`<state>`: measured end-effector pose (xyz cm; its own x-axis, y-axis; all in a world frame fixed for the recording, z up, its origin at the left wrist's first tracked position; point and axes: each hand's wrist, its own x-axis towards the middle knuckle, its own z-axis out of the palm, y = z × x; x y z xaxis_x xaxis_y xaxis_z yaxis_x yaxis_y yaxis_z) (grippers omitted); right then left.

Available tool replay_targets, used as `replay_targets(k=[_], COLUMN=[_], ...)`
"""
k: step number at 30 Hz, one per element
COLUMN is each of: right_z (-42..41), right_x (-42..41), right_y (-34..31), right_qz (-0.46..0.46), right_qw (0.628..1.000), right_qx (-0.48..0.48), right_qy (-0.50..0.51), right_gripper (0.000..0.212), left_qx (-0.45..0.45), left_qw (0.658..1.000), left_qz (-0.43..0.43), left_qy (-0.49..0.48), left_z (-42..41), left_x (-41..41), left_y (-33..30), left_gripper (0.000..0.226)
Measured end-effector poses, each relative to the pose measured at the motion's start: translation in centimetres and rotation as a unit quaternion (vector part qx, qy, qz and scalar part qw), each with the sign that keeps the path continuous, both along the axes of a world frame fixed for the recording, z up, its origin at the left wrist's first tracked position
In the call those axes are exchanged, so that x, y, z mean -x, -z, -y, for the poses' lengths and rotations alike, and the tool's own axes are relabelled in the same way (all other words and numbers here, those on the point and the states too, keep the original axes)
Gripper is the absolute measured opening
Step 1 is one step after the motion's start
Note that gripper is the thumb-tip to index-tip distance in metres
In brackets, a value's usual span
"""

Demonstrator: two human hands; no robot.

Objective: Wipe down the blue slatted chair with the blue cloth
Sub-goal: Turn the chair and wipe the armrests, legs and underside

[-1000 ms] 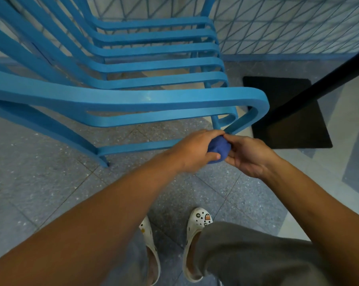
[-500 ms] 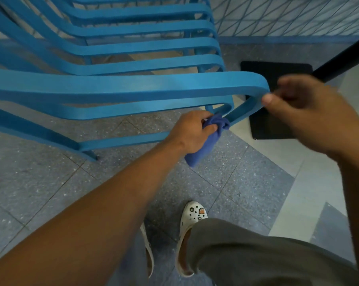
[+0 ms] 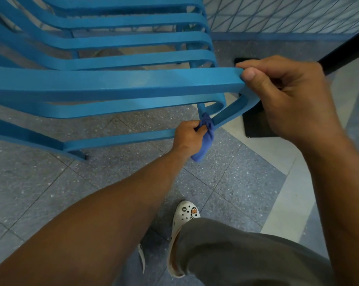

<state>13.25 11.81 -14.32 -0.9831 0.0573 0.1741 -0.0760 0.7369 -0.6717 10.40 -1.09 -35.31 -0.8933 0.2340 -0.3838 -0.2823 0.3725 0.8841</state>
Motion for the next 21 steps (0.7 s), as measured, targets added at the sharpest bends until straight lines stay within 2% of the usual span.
replay_targets(k=[4, 9, 12, 21], right_z=[-0.1, -0.3, -0.3, -0.2], right_x=[0.1, 0.3, 0.3, 0.3], right_y=[0.0, 0.1, 0.2, 0.3], right_qz=[0.007, 0.008, 0.010, 0.007], right_qw=[1.000, 1.000, 1.000, 1.000], right_qx=[0.008, 0.018, 0.022, 0.026], right_qy=[-0.006, -0.016, -0.018, -0.005], right_gripper=[0.017, 0.019, 0.019, 0.019], left_qx=[-0.025, -0.083, -0.104, 0.023], left_qw=[0.999, 0.992, 0.987, 0.991], left_qz=[0.021, -0.089, -0.117, -0.124], left_qy=[0.005, 0.044, 0.036, 0.053], left_z=[-0.5, -0.9, -1.3, 0.1], left_x=[0.4, 1.8, 1.1, 0.3], left_y=[-0.7, -5.2, -5.8, -1.6], left_gripper=[0.023, 0.027, 0.025, 0.028])
